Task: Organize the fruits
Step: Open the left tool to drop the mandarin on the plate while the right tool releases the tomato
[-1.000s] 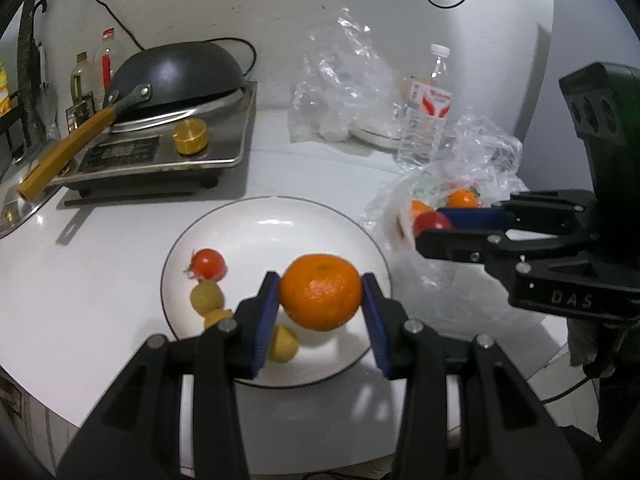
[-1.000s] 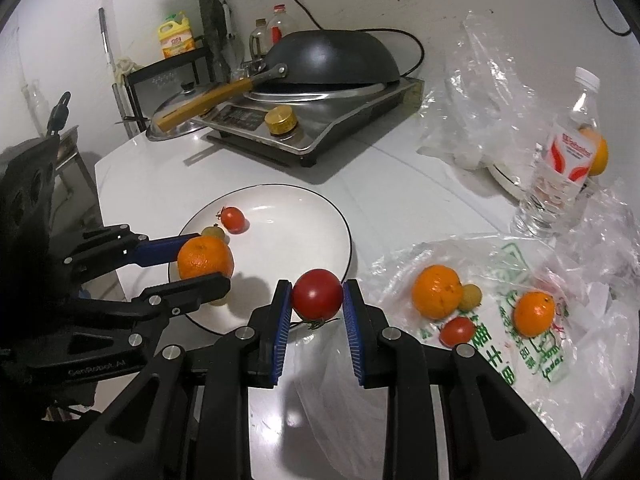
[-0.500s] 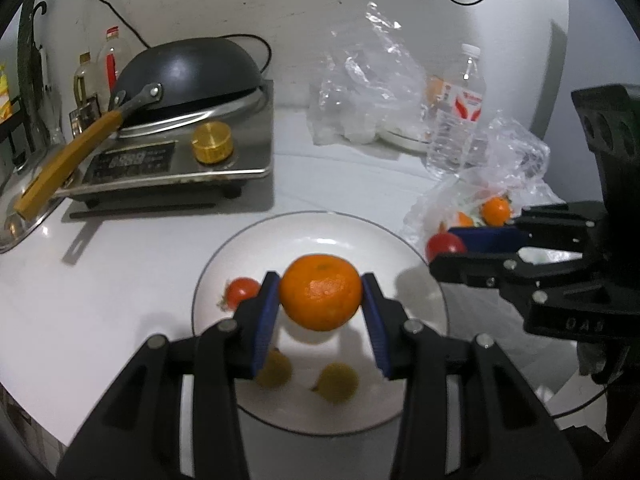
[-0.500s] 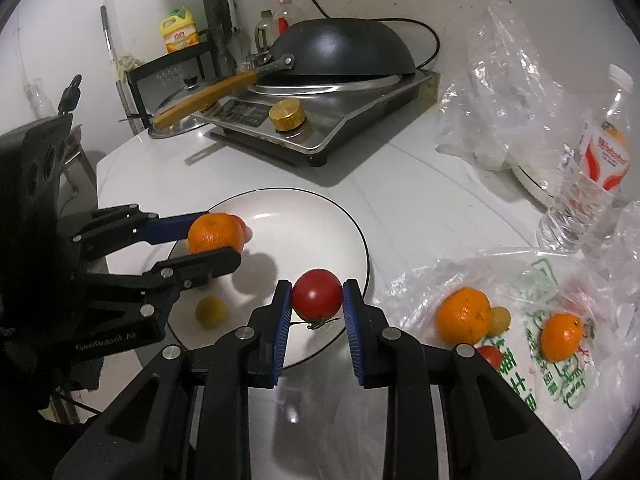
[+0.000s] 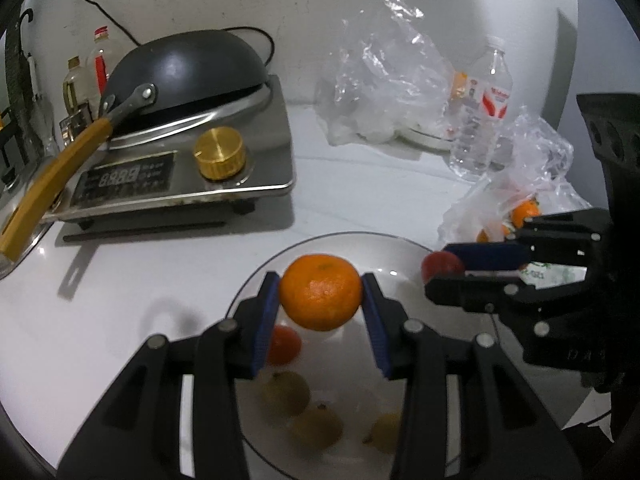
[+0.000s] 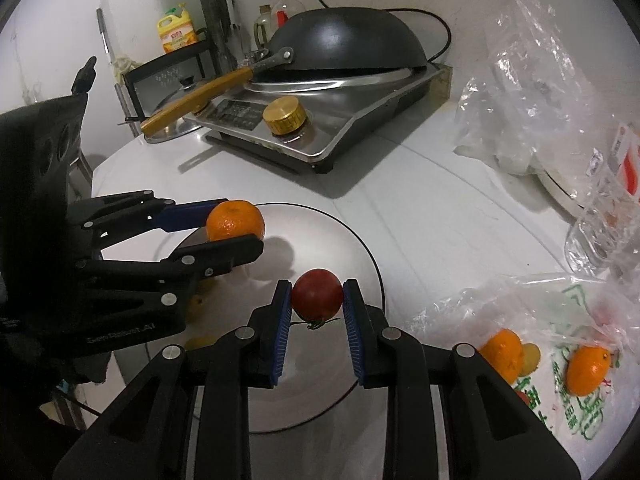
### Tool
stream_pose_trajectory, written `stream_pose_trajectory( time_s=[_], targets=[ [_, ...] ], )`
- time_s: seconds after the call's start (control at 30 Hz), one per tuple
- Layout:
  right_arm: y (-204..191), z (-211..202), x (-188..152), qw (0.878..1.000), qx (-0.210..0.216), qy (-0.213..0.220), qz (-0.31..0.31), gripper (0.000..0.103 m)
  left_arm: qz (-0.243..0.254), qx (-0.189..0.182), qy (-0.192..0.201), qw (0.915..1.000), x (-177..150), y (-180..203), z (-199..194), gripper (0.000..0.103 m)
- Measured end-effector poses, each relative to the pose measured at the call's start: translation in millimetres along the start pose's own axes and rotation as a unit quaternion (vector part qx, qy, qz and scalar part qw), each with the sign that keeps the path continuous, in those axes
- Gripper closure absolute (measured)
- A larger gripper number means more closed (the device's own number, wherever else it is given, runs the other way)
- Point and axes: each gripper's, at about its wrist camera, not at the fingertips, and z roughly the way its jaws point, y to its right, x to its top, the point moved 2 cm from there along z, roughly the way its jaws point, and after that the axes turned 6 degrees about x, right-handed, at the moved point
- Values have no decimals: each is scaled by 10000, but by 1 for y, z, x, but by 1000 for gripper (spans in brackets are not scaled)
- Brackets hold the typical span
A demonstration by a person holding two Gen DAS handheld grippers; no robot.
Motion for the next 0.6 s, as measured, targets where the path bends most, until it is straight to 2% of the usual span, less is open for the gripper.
stream_pose_trajectory(
  time_s=[0.27,0.6],
  targets=[
    [5,13,4,9999,-9,-60,88,75,90,25,-315,9995,-2,0,22,61],
    [8,30,6,9997,-38,-188,160,75,-19,-7,-438,9990,-8,-4,29,60]
  ],
)
